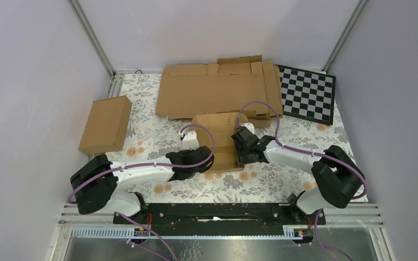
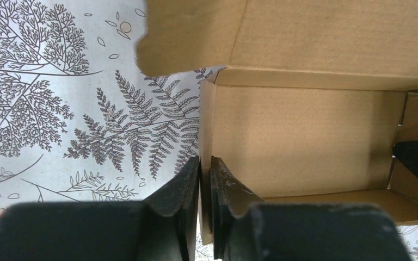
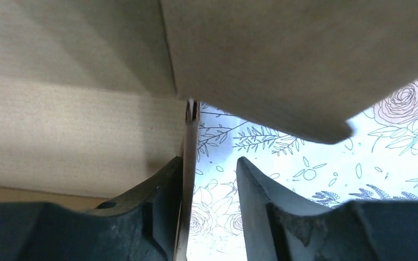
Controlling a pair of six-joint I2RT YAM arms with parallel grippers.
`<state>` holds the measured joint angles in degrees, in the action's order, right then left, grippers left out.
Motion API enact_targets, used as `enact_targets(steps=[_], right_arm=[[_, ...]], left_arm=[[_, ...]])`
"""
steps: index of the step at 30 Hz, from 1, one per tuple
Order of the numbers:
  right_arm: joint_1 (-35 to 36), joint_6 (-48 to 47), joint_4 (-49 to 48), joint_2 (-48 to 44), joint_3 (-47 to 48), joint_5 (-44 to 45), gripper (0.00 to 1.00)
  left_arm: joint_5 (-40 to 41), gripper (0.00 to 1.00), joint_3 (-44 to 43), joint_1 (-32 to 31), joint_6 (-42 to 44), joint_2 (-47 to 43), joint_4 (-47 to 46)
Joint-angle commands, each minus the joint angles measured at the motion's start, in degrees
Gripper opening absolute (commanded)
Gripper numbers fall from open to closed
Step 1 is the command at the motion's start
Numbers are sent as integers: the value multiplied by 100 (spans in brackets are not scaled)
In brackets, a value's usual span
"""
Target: Fold the paper box
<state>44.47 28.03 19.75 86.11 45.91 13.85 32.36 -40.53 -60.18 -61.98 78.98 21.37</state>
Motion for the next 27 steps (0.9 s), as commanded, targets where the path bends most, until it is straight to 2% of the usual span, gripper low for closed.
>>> enact_targets(steps=[1, 5, 8, 12, 16, 19, 20, 23, 27], right_arm=[[0, -166, 182, -253, 139, 133, 49], [0, -142, 91, -526, 131, -93, 54], [-1, -128, 56, -658, 130, -262, 59], [-5, -123, 50, -719, 110, -288, 57], [-1, -139, 48, -814, 26, -192, 56], [-2, -200, 48, -1000, 1, -164, 57], [-2, -276, 38, -1106, -3, -227, 60], [-1, -546, -9, -1482, -50, -234, 79], [-107, -658, 69, -1976, 31, 49, 91]], left_arm=[[190, 23, -334, 5, 122, -31, 146], [147, 43, -378, 6, 273, -187, 195], [46, 48, -368, 4, 419, -330, 123], [-110, 56, -436, 1, 693, -567, 118], [-466, 74, -457, 2, 1221, -1051, -8], [-495, 79, -368, 13, 1451, -1582, -41], [-491, 80, -343, 32, 1525, -1780, -33], [-518, 82, -300, 203, 1711, -2243, 65], [-1043, 84, -150, 857, 2000, -2579, 7]])
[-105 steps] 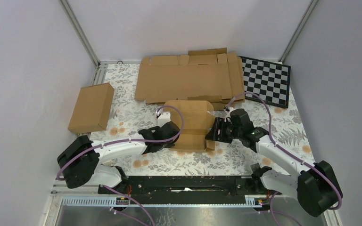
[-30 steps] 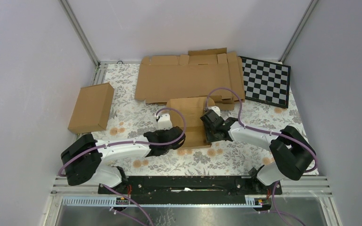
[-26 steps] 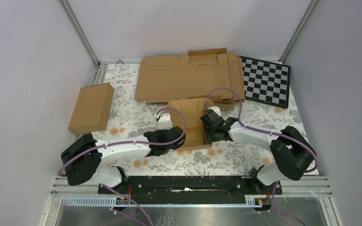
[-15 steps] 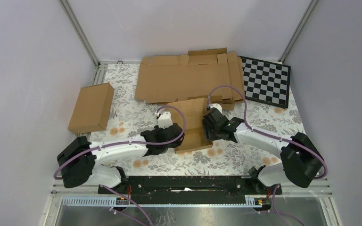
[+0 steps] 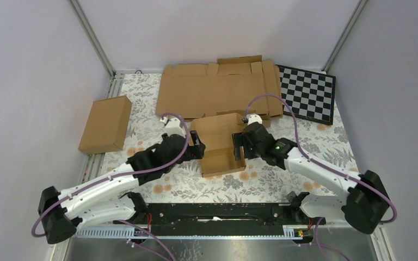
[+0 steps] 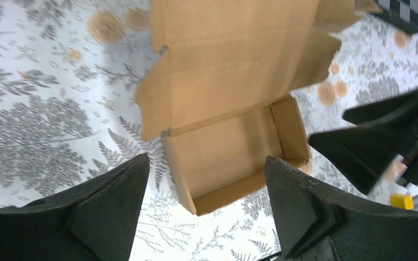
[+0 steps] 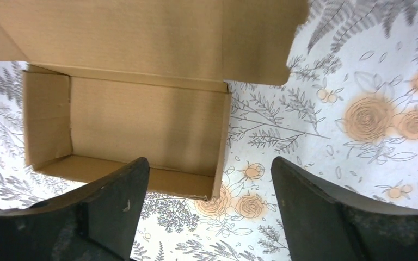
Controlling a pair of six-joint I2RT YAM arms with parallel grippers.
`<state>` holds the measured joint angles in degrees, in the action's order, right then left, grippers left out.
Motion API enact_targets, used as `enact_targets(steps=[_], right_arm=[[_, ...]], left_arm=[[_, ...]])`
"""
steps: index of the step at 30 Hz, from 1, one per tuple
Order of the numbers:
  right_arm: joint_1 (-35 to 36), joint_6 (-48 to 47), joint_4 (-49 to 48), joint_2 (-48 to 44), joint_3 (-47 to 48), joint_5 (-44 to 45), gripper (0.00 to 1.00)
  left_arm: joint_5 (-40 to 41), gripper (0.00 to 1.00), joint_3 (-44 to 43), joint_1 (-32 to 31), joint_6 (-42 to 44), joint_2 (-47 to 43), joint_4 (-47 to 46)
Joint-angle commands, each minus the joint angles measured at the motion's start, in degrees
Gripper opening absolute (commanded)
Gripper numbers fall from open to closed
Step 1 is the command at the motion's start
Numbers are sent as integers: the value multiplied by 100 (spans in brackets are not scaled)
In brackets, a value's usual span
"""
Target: Fold the paper box
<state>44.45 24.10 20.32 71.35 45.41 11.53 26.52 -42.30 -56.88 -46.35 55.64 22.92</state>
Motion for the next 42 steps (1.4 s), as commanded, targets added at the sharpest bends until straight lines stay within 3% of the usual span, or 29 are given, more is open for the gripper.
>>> enact_targets(steps=[1, 6, 9, 18, 26, 36, 38, 42], right_arm=[[-293, -302, 69, -526, 176, 41, 94], [-1322, -422, 50, -430, 623, -1127, 100], [-1388, -542, 22, -213, 895, -1076, 100], [-1566, -1196, 27, 803, 1869, -1686, 95], [-1555, -1618, 632, 1588, 2543, -1768, 94], [-1562, -1610, 1047, 2159, 2866, -1672, 84], [-1562, -1600, 1048, 2228, 2900, -1663, 82], [-1562, -1548, 1083, 2276, 2947, -1839, 62]], left_arm=[[-612, 84, 67, 722, 499, -299, -186], [-1157, 84, 125, 1384, 807, -434, -528], [-1538, 83, -64, 1706, 956, -188, -572], [-2345, 58, -492, 2324, 1306, 643, -604], [-2382, 57, -812, 2392, 1559, 1109, -518], [-2626, 56, -877, 2521, 1642, 1665, -688], [-2784, 50, -936, 2541, 1682, 1826, -665], [-2919, 32, -1021, 2551, 1735, 2015, -676]])
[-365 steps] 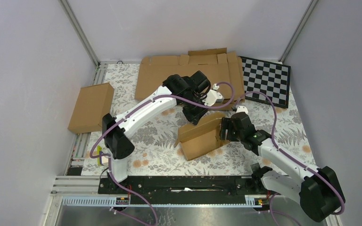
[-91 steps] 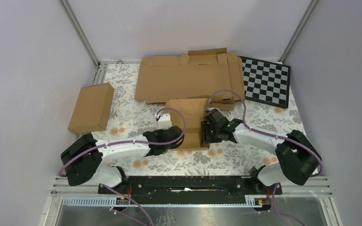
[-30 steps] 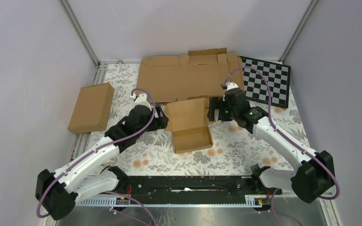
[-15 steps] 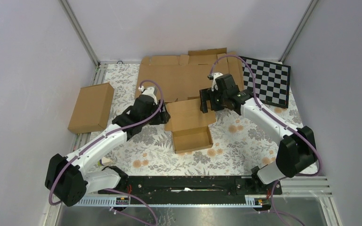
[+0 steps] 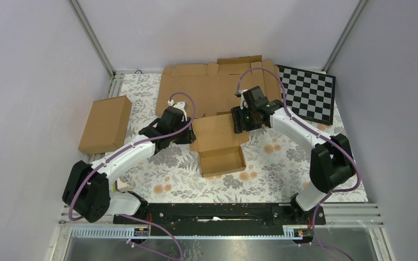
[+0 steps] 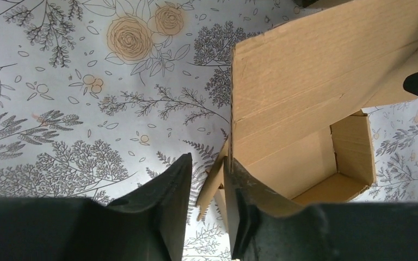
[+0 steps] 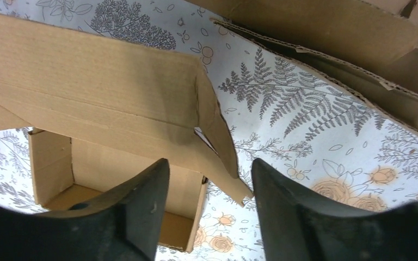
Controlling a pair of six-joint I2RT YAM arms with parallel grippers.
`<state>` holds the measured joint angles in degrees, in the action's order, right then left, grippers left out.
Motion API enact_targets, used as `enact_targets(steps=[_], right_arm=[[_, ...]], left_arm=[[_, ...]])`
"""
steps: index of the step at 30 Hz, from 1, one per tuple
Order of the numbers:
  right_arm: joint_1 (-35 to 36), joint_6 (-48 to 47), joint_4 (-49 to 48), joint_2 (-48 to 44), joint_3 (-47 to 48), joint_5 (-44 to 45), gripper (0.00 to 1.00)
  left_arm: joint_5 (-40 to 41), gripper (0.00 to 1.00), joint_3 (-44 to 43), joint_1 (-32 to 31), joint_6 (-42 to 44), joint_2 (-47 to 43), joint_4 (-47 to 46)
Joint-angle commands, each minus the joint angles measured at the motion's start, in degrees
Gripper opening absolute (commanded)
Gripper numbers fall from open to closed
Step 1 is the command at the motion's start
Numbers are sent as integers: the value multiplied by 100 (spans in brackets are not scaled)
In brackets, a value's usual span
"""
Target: Fold the paper box
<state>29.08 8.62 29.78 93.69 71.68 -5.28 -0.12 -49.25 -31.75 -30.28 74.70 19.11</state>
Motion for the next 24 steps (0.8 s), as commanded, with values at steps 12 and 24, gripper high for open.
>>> enact_targets(steps=[12, 24], right_arm=[[13, 197, 65, -323, 177, -253, 34], [403, 766, -1298, -1143, -767, 469, 0]], left_arm=[[-237, 0, -739, 19, 352, 256, -40], [1049, 0, -177, -541, 628, -154, -1255]])
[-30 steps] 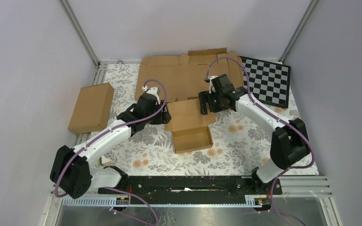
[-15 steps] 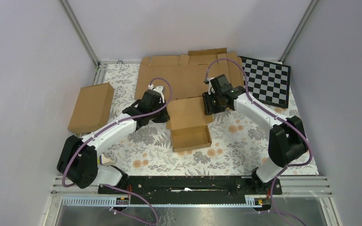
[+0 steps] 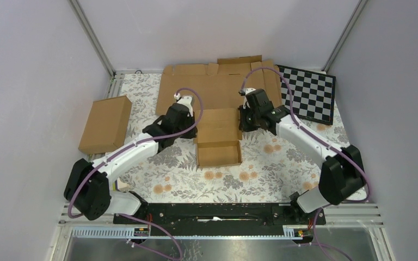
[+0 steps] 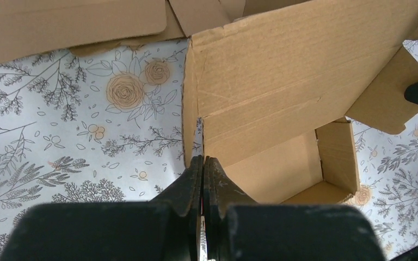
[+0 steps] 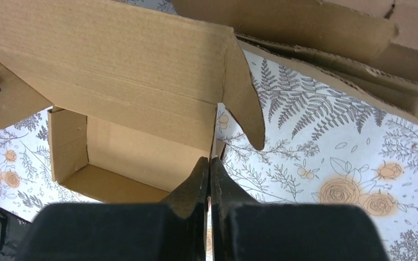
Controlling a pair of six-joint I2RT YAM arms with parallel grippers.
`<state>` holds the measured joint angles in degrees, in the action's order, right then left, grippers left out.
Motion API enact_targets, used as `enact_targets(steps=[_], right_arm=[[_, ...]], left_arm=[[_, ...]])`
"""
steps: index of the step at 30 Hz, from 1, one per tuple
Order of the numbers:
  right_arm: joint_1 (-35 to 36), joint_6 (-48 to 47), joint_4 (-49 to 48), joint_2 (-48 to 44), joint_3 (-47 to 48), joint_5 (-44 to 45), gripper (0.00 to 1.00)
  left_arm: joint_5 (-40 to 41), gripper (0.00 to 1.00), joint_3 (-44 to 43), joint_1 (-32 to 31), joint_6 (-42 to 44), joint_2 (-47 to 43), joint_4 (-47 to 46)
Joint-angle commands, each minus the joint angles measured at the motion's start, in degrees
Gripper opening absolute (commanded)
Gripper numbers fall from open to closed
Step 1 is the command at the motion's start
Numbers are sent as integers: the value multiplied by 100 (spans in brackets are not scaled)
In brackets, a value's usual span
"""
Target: Fold the paper box
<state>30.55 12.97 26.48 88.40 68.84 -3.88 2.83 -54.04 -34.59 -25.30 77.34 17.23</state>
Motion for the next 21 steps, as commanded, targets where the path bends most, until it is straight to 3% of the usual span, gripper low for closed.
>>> enact_targets(steps=[1, 5, 10, 15, 18, 21], right_arm=[[297, 398, -1234, -739, -670, 430, 0], [469, 671, -2207, -1053, -1336, 912, 0], [1015, 463, -3641, -1390, -2136, 2133, 0], [1252, 239, -4958, -1686, -2880, 2358, 0], [1287, 214, -5225, -1743, -3160, 2344, 0], [1322, 286, -5142, -1719, -3290, 2330, 0]], left_arm=[[953, 0, 439, -349, 109, -497, -1265], [1793, 0, 862, -788, 200, -828, -2092], [2641, 0, 1514, -1178, 291, -1080, -3306], [3025, 0, 2430, -1512, 669, -1100, -5178], [3179, 0, 2887, -1671, 608, -998, -5937], [3368, 0, 3165, -1797, 375, -925, -6077]])
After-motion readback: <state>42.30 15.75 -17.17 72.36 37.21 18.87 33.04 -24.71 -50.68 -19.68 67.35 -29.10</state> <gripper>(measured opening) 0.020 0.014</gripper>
